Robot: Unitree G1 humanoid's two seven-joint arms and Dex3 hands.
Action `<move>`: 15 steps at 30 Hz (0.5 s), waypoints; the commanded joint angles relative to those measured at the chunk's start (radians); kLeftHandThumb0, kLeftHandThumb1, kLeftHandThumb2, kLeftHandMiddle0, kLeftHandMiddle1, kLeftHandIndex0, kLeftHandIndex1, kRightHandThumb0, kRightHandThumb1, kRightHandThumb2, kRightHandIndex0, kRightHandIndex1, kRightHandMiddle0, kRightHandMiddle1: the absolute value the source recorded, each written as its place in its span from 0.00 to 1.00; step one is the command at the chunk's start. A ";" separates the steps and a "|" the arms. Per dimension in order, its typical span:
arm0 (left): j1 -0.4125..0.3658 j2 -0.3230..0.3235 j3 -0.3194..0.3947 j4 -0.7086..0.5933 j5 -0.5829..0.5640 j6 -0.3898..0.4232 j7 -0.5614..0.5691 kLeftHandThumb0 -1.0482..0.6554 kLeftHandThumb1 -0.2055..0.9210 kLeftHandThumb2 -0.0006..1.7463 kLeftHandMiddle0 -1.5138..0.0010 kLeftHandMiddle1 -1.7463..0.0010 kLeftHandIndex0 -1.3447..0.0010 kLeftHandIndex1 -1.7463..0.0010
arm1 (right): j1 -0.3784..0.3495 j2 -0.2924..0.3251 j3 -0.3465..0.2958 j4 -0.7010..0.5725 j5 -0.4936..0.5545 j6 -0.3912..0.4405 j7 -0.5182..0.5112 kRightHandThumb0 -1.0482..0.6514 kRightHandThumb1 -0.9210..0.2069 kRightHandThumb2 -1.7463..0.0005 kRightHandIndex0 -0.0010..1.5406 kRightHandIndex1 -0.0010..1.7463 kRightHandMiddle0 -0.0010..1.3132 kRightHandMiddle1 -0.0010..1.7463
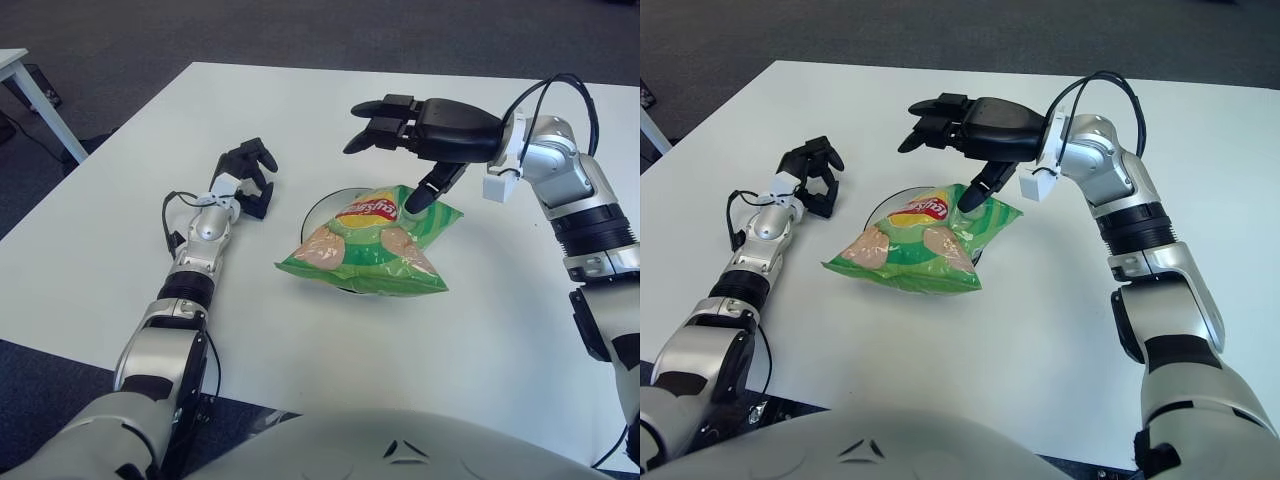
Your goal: Put the snack into the plate.
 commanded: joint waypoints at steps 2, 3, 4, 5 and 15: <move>0.128 -0.067 -0.026 0.065 0.008 0.019 0.009 0.61 0.11 1.00 0.42 0.00 0.44 0.04 | -0.024 -0.005 -0.005 -0.012 -0.015 -0.002 -0.013 0.13 0.03 0.77 0.02 0.07 0.00 0.42; 0.128 -0.068 -0.026 0.064 0.007 0.020 0.010 0.61 0.11 1.00 0.42 0.00 0.45 0.04 | -0.024 -0.005 -0.005 -0.012 -0.015 -0.002 -0.013 0.13 0.03 0.77 0.02 0.07 0.00 0.42; 0.128 -0.068 -0.026 0.063 0.007 0.021 0.011 0.61 0.11 1.00 0.42 0.00 0.45 0.03 | -0.024 -0.005 -0.005 -0.012 -0.015 -0.002 -0.013 0.13 0.03 0.77 0.02 0.07 0.00 0.42; 0.129 -0.068 -0.026 0.062 0.007 0.022 0.011 0.61 0.11 1.00 0.42 0.00 0.45 0.03 | -0.024 -0.005 -0.005 -0.012 -0.015 -0.002 -0.013 0.13 0.03 0.77 0.02 0.07 0.00 0.42; 0.134 -0.070 -0.016 0.045 -0.014 0.027 -0.008 0.61 0.11 1.00 0.42 0.00 0.46 0.02 | -0.081 -0.113 -0.091 -0.002 -0.109 0.077 -0.054 0.04 0.00 0.71 0.00 0.04 0.00 0.39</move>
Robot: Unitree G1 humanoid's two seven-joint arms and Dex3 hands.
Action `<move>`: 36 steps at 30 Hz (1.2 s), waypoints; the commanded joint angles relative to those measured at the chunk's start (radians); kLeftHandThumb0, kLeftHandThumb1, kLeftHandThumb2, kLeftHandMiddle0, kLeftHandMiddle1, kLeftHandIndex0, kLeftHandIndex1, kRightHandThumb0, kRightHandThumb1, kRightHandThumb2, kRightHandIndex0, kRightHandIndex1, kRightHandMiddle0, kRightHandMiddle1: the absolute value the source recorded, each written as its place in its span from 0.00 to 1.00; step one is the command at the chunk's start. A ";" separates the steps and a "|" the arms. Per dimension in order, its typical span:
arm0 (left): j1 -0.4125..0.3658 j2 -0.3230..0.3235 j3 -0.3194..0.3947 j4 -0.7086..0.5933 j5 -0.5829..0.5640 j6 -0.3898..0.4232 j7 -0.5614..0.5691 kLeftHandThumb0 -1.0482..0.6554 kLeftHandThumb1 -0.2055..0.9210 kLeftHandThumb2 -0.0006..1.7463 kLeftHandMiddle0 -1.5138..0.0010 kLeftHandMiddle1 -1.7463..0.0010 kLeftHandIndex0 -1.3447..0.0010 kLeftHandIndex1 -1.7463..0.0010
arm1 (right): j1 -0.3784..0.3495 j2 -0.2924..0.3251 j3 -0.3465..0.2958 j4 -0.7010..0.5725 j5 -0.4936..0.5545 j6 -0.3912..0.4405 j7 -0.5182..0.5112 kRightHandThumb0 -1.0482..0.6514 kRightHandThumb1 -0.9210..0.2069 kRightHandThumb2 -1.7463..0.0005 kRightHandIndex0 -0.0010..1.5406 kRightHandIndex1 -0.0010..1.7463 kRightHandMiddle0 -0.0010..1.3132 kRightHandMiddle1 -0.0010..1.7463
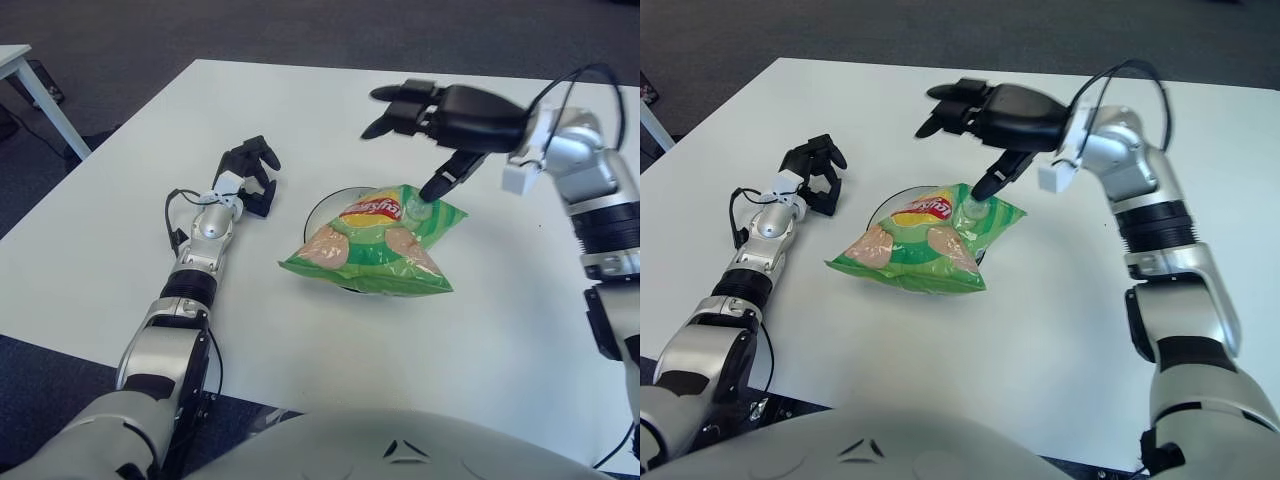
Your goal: Put the snack into the plate.
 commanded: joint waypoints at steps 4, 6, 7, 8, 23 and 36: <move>0.132 -0.061 -0.010 0.062 -0.016 0.009 -0.013 0.61 0.11 1.00 0.42 0.00 0.46 0.02 | -0.084 -0.021 0.013 0.120 -0.093 -0.001 -0.067 0.03 0.00 0.70 0.01 0.05 0.00 0.39; 0.132 -0.060 -0.006 0.063 -0.021 0.007 -0.018 0.61 0.11 1.00 0.42 0.00 0.46 0.02 | -0.094 -0.027 0.019 0.172 -0.116 -0.010 -0.092 0.03 0.00 0.70 0.02 0.05 0.00 0.39; 0.132 -0.060 -0.004 0.064 -0.026 0.006 -0.023 0.61 0.11 1.00 0.42 0.00 0.46 0.02 | -0.095 -0.029 0.020 0.193 -0.131 -0.012 -0.114 0.03 0.00 0.70 0.02 0.05 0.00 0.39; 0.131 -0.061 0.000 0.067 -0.033 0.004 -0.031 0.61 0.11 1.00 0.42 0.00 0.46 0.02 | -0.091 -0.029 0.019 0.194 -0.140 -0.001 -0.127 0.03 0.00 0.69 0.03 0.05 0.00 0.38; 0.131 -0.042 0.003 0.086 -0.021 -0.016 -0.022 0.61 0.11 1.00 0.42 0.00 0.45 0.03 | -0.109 -0.054 0.025 0.300 -0.207 0.085 -0.226 0.05 0.00 0.66 0.07 0.08 0.00 0.26; 0.123 -0.031 0.004 0.119 -0.013 -0.021 -0.012 0.61 0.11 1.00 0.42 0.00 0.44 0.04 | -0.063 -0.016 -0.016 0.368 -0.144 0.256 -0.297 0.01 0.00 0.57 0.06 0.09 0.00 0.18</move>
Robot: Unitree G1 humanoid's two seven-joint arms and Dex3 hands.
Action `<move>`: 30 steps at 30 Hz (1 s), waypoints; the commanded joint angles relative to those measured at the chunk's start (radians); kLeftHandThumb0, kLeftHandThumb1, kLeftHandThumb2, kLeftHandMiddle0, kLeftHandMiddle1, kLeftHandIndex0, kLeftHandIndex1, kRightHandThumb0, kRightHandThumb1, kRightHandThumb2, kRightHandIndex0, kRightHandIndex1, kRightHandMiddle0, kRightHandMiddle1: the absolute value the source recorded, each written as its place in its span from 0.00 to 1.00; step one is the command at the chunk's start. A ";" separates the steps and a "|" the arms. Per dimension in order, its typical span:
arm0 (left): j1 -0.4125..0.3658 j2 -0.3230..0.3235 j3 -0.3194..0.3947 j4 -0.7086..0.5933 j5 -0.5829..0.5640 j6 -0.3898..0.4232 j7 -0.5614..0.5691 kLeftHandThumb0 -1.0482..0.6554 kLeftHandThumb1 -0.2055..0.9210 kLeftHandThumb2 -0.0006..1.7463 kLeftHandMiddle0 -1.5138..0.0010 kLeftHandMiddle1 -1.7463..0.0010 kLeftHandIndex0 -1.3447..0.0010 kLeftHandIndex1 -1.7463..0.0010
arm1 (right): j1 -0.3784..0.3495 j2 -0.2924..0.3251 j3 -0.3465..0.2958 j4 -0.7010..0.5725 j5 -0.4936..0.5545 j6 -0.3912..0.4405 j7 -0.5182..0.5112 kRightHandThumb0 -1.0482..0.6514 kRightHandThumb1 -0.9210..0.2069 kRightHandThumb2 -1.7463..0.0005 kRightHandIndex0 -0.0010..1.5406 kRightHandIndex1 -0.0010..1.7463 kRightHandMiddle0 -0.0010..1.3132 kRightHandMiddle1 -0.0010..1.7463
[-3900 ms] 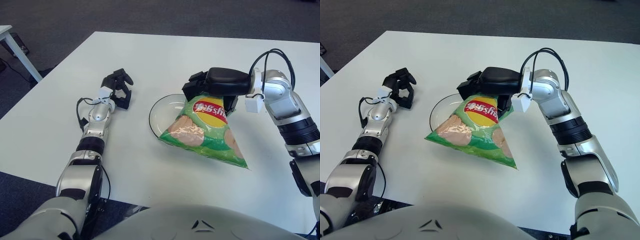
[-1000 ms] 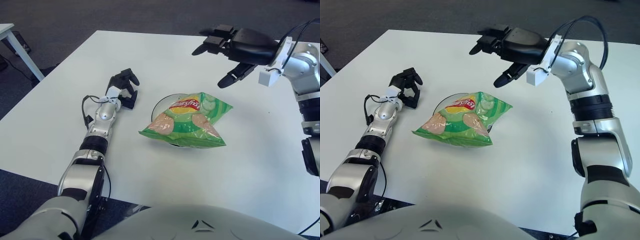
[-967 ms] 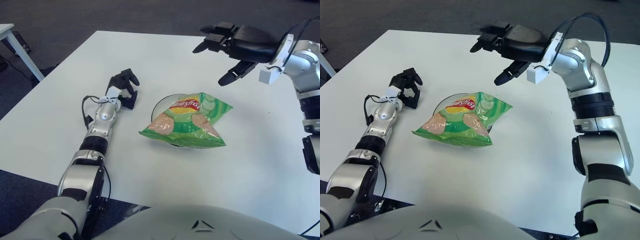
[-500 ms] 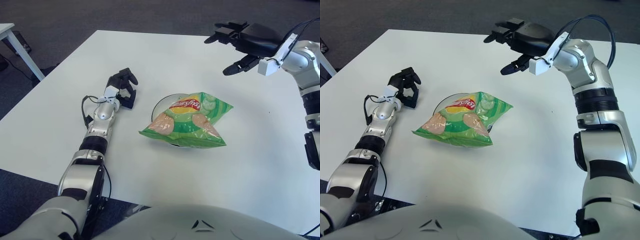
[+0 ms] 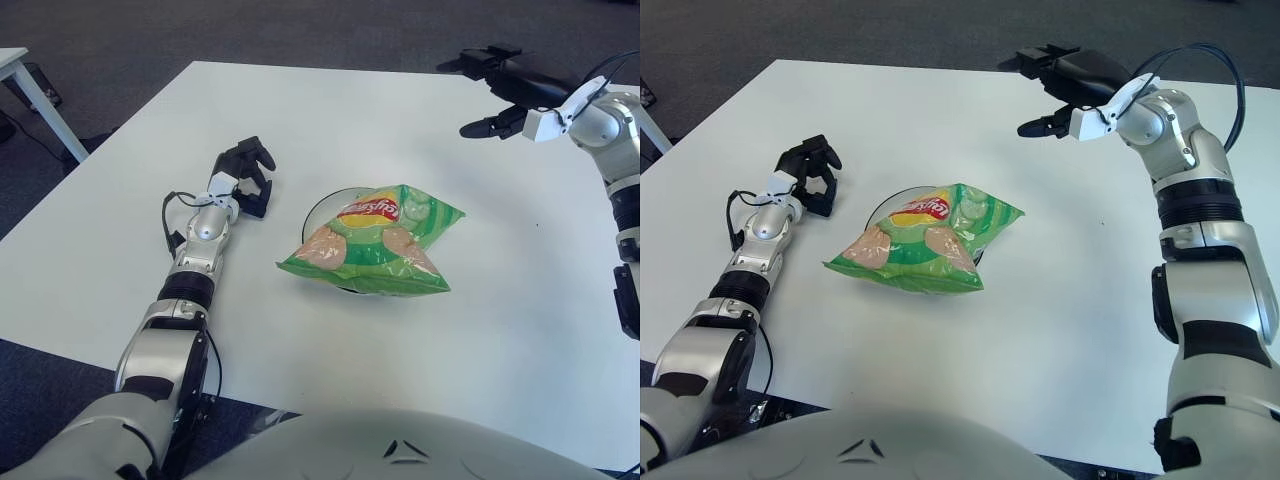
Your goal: Put the snack into the plate.
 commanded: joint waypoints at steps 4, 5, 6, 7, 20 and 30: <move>0.124 -0.036 -0.017 0.102 0.021 -0.014 0.023 0.61 0.11 1.00 0.42 0.00 0.45 0.03 | 0.036 0.053 -0.053 0.037 0.101 0.119 -0.022 0.01 0.00 0.57 0.04 0.08 0.00 0.16; 0.123 -0.036 -0.016 0.103 0.020 -0.015 0.024 0.61 0.11 1.00 0.42 0.00 0.45 0.03 | 0.040 0.060 -0.061 0.036 0.115 0.135 -0.021 0.01 0.00 0.57 0.04 0.08 0.00 0.15; 0.123 -0.036 -0.015 0.105 0.017 -0.014 0.022 0.61 0.11 1.00 0.42 0.00 0.45 0.03 | 0.045 0.070 -0.070 0.034 0.134 0.152 -0.019 0.01 0.00 0.57 0.03 0.08 0.00 0.13; 0.122 -0.036 -0.013 0.106 0.015 -0.015 0.021 0.61 0.11 1.00 0.42 0.00 0.45 0.02 | 0.048 0.075 -0.076 0.032 0.148 0.164 -0.017 0.02 0.00 0.57 0.02 0.08 0.00 0.11; 0.114 -0.032 -0.006 0.129 -0.004 -0.029 0.003 0.61 0.10 1.00 0.41 0.00 0.43 0.05 | 0.136 0.127 -0.142 -0.059 0.295 0.319 0.002 0.10 0.00 0.53 0.03 0.08 0.00 0.00; 0.113 -0.035 -0.002 0.131 -0.011 -0.028 -0.003 0.61 0.11 1.00 0.41 0.00 0.45 0.04 | 0.117 0.178 -0.228 0.185 0.461 0.298 0.063 0.10 0.00 0.46 0.04 0.09 0.02 0.02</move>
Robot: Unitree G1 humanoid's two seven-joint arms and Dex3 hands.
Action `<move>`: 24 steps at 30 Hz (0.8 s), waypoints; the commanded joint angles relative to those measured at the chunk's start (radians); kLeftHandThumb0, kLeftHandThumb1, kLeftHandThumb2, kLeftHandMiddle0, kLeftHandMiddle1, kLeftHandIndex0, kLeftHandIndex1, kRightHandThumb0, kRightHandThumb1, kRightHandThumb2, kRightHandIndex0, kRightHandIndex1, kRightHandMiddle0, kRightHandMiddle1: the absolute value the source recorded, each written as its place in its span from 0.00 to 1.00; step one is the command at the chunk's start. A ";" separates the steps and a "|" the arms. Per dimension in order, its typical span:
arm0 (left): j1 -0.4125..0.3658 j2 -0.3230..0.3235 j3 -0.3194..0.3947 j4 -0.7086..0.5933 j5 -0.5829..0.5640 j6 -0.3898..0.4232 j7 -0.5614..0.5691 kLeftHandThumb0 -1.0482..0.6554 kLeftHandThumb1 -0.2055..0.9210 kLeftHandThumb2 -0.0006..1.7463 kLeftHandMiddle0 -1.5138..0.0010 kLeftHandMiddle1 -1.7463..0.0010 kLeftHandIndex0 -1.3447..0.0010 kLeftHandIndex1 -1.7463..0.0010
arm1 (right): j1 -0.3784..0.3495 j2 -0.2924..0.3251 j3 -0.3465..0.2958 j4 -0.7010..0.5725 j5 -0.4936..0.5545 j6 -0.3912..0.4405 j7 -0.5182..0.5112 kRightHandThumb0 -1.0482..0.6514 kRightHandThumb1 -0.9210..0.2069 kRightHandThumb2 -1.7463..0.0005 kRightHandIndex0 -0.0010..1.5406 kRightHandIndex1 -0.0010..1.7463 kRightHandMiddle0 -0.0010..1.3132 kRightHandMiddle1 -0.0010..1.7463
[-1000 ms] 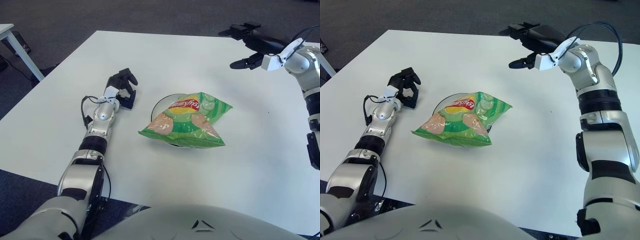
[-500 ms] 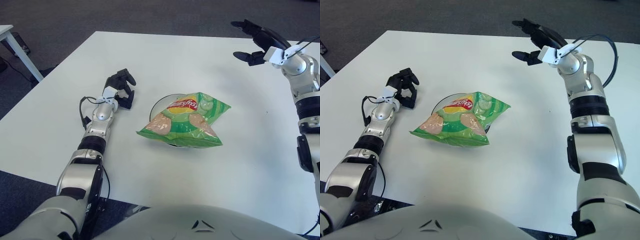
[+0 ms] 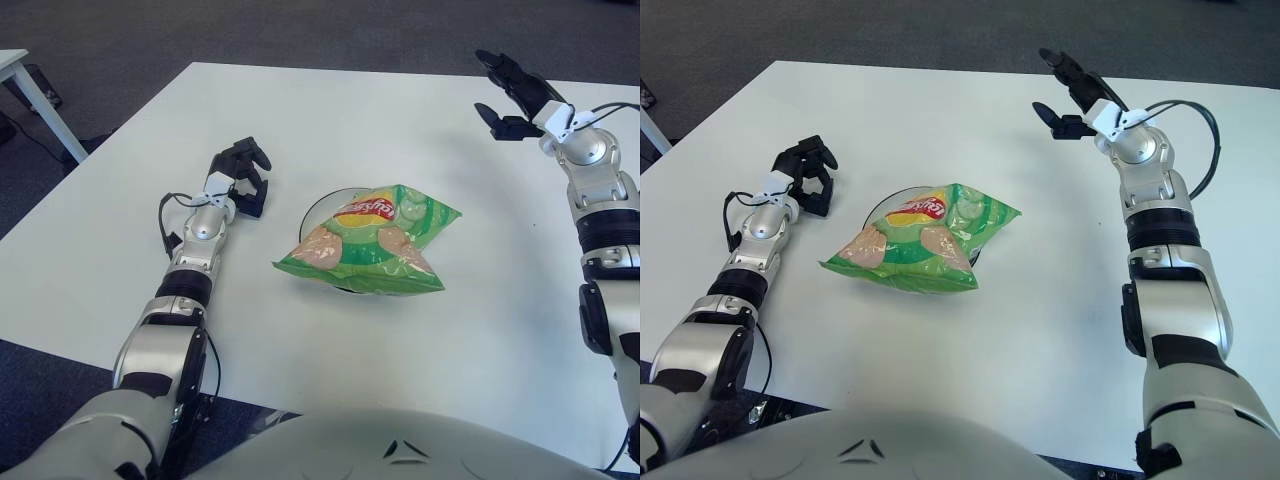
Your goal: Put the snack into the plate.
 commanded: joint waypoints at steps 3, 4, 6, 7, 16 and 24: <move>0.128 -0.041 -0.011 0.088 0.007 -0.010 -0.002 0.61 0.11 1.00 0.41 0.00 0.45 0.04 | -0.005 0.046 -0.066 0.067 0.118 0.016 0.056 0.10 0.00 0.45 0.05 0.10 0.01 0.05; 0.127 -0.040 -0.011 0.089 0.008 -0.010 -0.002 0.61 0.10 1.00 0.41 0.00 0.44 0.04 | -0.004 0.053 -0.073 0.071 0.130 0.019 0.059 0.11 0.00 0.45 0.05 0.11 0.01 0.08; 0.126 -0.038 -0.013 0.092 0.014 -0.012 0.004 0.61 0.10 1.00 0.41 0.00 0.44 0.04 | 0.007 0.077 -0.094 0.076 0.164 0.022 0.059 0.11 0.00 0.46 0.05 0.11 0.00 0.10; 0.126 -0.037 -0.015 0.093 0.018 -0.013 0.008 0.61 0.10 1.00 0.41 0.00 0.44 0.05 | 0.014 0.093 -0.109 0.076 0.186 0.023 0.059 0.12 0.00 0.46 0.06 0.11 0.00 0.12; 0.124 -0.042 -0.014 0.088 0.014 -0.007 0.003 0.61 0.11 1.00 0.41 0.00 0.45 0.03 | 0.059 0.181 -0.207 0.083 0.336 0.040 0.091 0.15 0.00 0.50 0.09 0.14 0.00 0.23; 0.131 -0.056 -0.006 0.071 -0.007 -0.002 -0.011 0.61 0.12 1.00 0.42 0.00 0.47 0.01 | 0.065 0.247 -0.284 0.146 0.434 0.046 0.115 0.19 0.00 0.55 0.10 0.16 0.00 0.34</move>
